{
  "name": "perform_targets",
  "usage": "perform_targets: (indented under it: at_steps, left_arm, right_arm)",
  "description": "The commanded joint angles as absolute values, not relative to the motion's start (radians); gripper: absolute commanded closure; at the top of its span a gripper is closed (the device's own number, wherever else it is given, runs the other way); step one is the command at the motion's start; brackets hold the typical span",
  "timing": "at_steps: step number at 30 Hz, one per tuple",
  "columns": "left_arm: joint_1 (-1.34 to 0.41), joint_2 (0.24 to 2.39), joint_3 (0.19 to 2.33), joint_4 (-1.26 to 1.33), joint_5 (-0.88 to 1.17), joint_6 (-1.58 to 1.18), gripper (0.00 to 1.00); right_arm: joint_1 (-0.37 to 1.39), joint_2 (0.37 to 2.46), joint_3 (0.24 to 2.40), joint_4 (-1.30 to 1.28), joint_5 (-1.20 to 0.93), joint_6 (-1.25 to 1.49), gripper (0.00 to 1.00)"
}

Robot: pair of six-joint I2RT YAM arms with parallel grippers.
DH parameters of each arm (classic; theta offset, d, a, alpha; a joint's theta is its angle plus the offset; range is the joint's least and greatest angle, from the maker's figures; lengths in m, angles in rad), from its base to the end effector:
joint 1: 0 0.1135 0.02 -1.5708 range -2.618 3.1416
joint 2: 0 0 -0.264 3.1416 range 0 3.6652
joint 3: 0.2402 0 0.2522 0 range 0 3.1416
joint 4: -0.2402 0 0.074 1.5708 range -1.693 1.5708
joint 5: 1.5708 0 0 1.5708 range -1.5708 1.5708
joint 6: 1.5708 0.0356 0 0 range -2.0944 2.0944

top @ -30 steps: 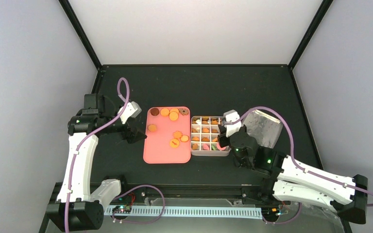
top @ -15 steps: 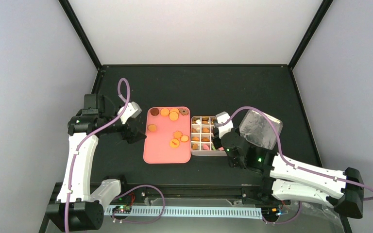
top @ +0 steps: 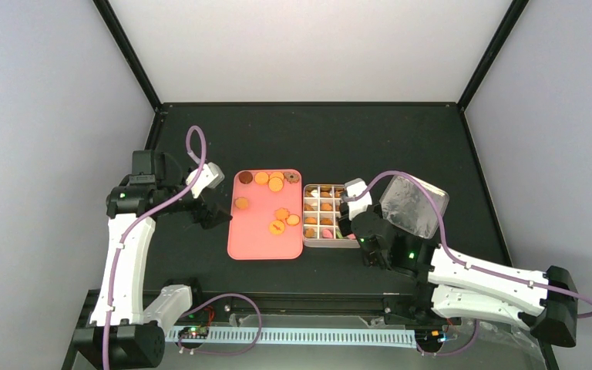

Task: Pack the cookies
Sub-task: Place the fake cookies in the empty pocket of the box.

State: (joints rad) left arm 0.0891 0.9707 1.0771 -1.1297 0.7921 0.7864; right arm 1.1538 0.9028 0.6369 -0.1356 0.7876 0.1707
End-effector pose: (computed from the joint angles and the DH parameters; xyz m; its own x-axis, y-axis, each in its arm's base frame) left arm 0.1613 -0.0110 0.3325 -0.3837 0.4648 -0.7979 0.8185 0.5712 -0.0609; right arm 0.1040 0.1725 0.2755 -0.2207 -0.2023 -0.9541 -0.3485 0.9300 -0.1166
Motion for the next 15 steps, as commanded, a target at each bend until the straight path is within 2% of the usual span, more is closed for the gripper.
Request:
perform_targets:
  at_steps: [1,7,15]
  left_arm:
    - [0.082,0.957,1.092,-1.152,0.796,0.811,0.01]
    - [0.082,0.957,1.094,-1.148,0.801,0.809,0.01]
    - [0.082,0.959,1.093,-1.15,0.804,0.81,0.01]
  right_arm:
    - [1.16,0.862,0.63,-0.152,0.875,0.169,0.73]
    - [1.16,0.818,0.625,-0.17,0.896,0.17,0.8]
    - [1.159,0.807,0.617,-0.186,0.897,0.198,0.8]
